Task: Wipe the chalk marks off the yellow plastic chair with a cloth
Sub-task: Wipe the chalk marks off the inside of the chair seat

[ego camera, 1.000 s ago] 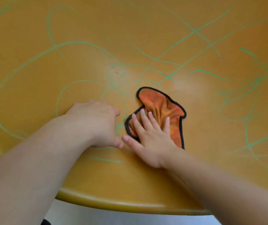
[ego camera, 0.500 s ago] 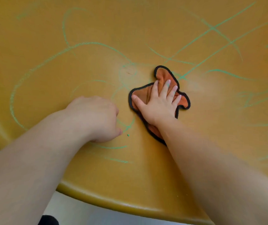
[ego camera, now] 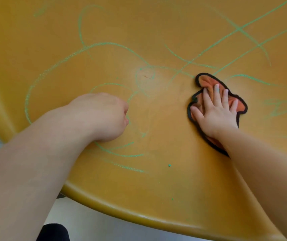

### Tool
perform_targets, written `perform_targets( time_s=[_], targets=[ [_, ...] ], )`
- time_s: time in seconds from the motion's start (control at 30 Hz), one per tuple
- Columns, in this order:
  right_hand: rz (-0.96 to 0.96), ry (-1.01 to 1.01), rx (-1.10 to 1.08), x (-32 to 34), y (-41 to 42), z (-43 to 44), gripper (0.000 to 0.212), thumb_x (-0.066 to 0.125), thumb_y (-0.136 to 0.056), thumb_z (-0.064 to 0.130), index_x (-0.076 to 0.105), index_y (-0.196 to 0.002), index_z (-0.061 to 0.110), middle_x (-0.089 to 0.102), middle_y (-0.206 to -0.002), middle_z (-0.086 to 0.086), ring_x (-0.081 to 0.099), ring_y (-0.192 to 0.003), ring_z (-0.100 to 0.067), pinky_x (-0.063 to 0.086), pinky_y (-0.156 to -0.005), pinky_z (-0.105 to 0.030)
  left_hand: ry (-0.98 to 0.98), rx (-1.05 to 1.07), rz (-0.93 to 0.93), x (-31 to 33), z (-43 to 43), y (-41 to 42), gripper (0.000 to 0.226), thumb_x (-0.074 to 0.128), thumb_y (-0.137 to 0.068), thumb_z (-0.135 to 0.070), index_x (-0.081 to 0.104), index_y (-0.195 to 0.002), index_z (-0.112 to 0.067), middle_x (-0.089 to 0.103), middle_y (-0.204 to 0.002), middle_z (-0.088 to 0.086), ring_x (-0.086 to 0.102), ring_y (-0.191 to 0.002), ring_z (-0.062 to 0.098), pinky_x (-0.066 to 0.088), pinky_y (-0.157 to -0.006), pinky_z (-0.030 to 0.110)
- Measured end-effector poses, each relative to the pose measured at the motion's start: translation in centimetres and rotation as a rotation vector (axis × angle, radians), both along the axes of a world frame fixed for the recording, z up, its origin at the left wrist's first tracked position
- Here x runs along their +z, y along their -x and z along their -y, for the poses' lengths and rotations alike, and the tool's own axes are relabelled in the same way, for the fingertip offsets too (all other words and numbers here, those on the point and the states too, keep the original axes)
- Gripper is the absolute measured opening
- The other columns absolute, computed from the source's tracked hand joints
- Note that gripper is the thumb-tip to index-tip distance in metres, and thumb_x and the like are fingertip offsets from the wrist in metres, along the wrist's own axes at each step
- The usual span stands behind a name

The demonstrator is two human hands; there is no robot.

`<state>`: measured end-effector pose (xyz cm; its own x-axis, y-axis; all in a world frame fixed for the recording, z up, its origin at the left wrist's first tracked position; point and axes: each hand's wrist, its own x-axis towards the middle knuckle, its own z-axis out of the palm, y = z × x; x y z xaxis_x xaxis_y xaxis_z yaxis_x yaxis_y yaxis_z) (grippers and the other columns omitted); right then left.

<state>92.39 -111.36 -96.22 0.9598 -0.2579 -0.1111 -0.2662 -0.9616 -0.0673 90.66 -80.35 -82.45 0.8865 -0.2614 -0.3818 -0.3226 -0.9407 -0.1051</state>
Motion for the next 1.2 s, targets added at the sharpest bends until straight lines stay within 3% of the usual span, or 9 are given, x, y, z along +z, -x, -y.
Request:
perform_targets(
  time_s=[0.1,0.27,0.4,0.53,0.63,0.77,0.9,1.07,1.2],
  targets=[
    [-0.012,-0.015,-0.025,-0.1,-0.3,-4.0,0.093,0.018,-0.092,0.081,0.0,-0.164,0.025,-0.022,-0.169,-0.008,-0.02,-0.155,-0.033,-0.009,-0.124,-0.056,-0.01,-0.046,0.02,-0.3,0.2,0.1,0.023,0.039,-0.102,-0.043,0.059,-0.109,-0.031,0.061,-0.12,-0.005,0.053,-0.11,0.024,0.041,-0.082,0.033],
    [-0.095,-0.149,0.464,1.1,6.9,-9.8,0.083,0.01,-0.093,0.075,-0.001,-0.163,0.032,-0.022,-0.169,0.004,-0.023,-0.155,-0.022,-0.006,-0.126,-0.052,-0.017,-0.117,-0.01,-0.9,1.1,0.1,0.03,0.042,-0.101,-0.044,0.056,-0.125,-0.033,0.057,-0.134,-0.002,0.05,-0.126,0.027,0.045,-0.1,0.04],
    [-0.189,-0.166,0.712,1.9,13.0,-6.5,0.072,0.008,-0.097,0.069,-0.003,-0.161,0.039,-0.024,-0.166,0.018,-0.029,-0.152,-0.012,-0.02,-0.122,-0.042,-0.02,-0.162,-0.078,-1.8,2.2,0.7,0.035,0.042,-0.101,-0.043,0.05,-0.135,-0.037,0.052,-0.143,-0.002,0.047,-0.132,0.027,0.044,-0.105,0.045],
    [-0.186,-0.042,0.37,1.5,9.3,0.2,0.077,0.007,-0.094,0.072,0.003,-0.162,0.037,-0.018,-0.169,0.012,-0.019,-0.156,-0.019,-0.005,-0.125,-0.058,-0.034,-0.199,-0.089,-2.4,2.9,1.6,0.038,0.039,-0.101,-0.042,0.047,-0.139,-0.038,0.048,-0.147,-0.005,0.047,-0.133,0.027,0.044,-0.105,0.044],
    [-0.147,-0.023,0.153,0.8,7.0,-0.7,0.07,0.019,-0.103,0.063,0.006,-0.164,0.031,-0.016,-0.17,0.005,-0.017,-0.157,-0.025,-0.006,-0.125,-0.057,-0.073,-0.219,-0.093,-2.8,3.0,2.0,0.039,0.039,-0.101,-0.04,0.048,-0.139,-0.038,0.047,-0.148,-0.006,0.046,-0.133,0.027,0.044,-0.106,0.044],
    [-0.193,-0.163,0.448,2.2,12.7,-7.7,0.068,0.017,-0.103,0.061,0.006,-0.163,0.032,-0.015,-0.171,0.005,-0.017,-0.157,-0.024,-0.006,-0.126,-0.055,-0.078,-0.223,-0.091,-2.9,3.7,2.2,0.039,0.042,-0.101,-0.039,0.05,-0.139,-0.034,0.047,-0.15,0.0,0.046,-0.134,0.03,0.043,-0.107,0.043],
    [-0.269,-0.311,0.715,4.5,19.6,-8.0,0.069,0.003,-0.098,0.06,0.003,-0.163,0.035,-0.017,-0.169,0.016,-0.021,-0.155,-0.013,-0.015,-0.123,-0.04,-0.057,-0.229,-0.097,-3.1,4.5,2.1,0.04,0.042,-0.102,-0.039,0.048,-0.141,-0.034,0.046,-0.151,0.001,0.046,-0.135,0.031,0.043,-0.108,0.043],
    [-0.255,-0.012,0.31,2.3,12.9,0.8,0.064,0.017,-0.105,0.057,0.011,-0.163,0.033,-0.012,-0.171,0.007,-0.01,-0.158,-0.024,0.002,-0.124,-0.06,-0.055,-0.243,-0.069,-3.2,4.6,2.5,0.041,0.041,-0.102,-0.039,0.046,-0.142,-0.036,0.045,-0.151,-0.001,0.045,-0.136,0.03,0.043,-0.107,0.046],
    [-0.196,-0.056,0.114,1.2,9.8,-1.5,0.065,0.023,-0.105,0.058,0.009,-0.163,0.032,-0.013,-0.171,0.003,-0.014,-0.157,-0.03,-0.005,-0.123,-0.06,-0.061,-0.227,-0.056,-3.1,4.0,2.6,0.042,0.041,-0.101,-0.039,0.045,-0.143,-0.038,0.043,-0.153,-0.003,0.043,-0.138,0.029,0.041,-0.109,0.046]
  ],
)
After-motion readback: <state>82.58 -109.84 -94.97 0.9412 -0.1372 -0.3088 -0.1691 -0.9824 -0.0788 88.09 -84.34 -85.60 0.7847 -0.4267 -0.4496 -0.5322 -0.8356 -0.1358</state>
